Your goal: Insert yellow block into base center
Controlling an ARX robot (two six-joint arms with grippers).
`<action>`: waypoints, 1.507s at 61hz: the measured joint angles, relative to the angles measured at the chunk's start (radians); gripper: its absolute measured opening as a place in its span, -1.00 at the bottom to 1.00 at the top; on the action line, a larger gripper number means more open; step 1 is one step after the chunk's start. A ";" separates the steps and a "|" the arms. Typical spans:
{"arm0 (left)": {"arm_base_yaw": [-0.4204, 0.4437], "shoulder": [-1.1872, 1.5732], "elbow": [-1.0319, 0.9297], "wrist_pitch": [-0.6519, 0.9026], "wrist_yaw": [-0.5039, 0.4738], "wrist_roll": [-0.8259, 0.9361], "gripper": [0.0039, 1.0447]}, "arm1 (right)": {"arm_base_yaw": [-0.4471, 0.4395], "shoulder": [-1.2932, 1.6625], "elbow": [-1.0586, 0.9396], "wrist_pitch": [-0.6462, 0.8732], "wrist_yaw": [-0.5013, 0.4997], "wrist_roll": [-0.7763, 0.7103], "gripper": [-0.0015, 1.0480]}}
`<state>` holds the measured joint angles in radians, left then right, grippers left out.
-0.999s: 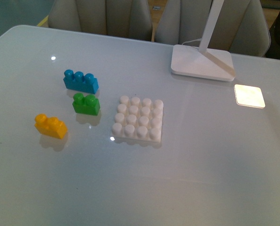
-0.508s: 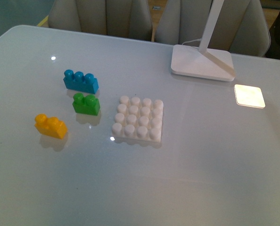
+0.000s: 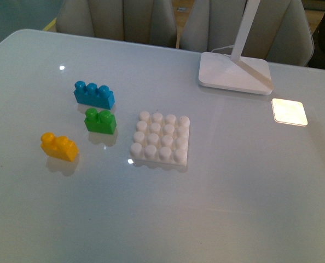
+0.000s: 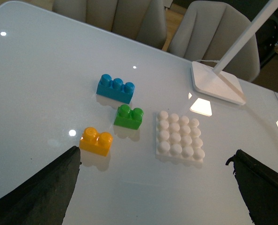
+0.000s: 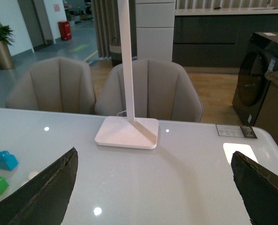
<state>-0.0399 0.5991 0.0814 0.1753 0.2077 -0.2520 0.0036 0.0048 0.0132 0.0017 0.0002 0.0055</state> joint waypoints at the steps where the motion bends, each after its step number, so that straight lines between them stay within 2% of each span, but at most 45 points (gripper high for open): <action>1: -0.006 0.049 0.000 0.047 -0.010 -0.006 0.86 | 0.000 0.000 0.000 0.000 0.000 0.000 0.83; 9: -0.058 0.393 0.006 0.364 -0.061 -0.026 0.86 | 0.000 0.000 0.000 0.000 0.000 0.000 0.83; 18: -0.114 0.932 0.074 0.792 -0.115 0.005 0.86 | 0.000 0.000 0.000 0.000 0.000 0.000 0.83; 29: -0.123 1.210 0.135 0.973 -0.111 0.104 0.86 | 0.000 0.000 0.000 0.000 0.000 0.000 0.83; 43: -0.122 1.430 0.224 1.024 -0.096 0.208 0.86 | 0.000 0.000 0.000 0.000 0.000 0.000 0.83; 68: -0.119 1.667 0.409 0.998 -0.103 0.234 0.86 | 0.000 0.000 0.000 0.000 0.000 0.000 0.83; 92: -0.030 1.773 0.502 1.017 -0.050 0.355 0.86 | 0.000 0.000 0.000 0.000 0.000 0.000 0.83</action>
<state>-0.0696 2.3718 0.5838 1.1927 0.1574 0.1032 0.0032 0.0048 0.0132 0.0017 0.0002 0.0055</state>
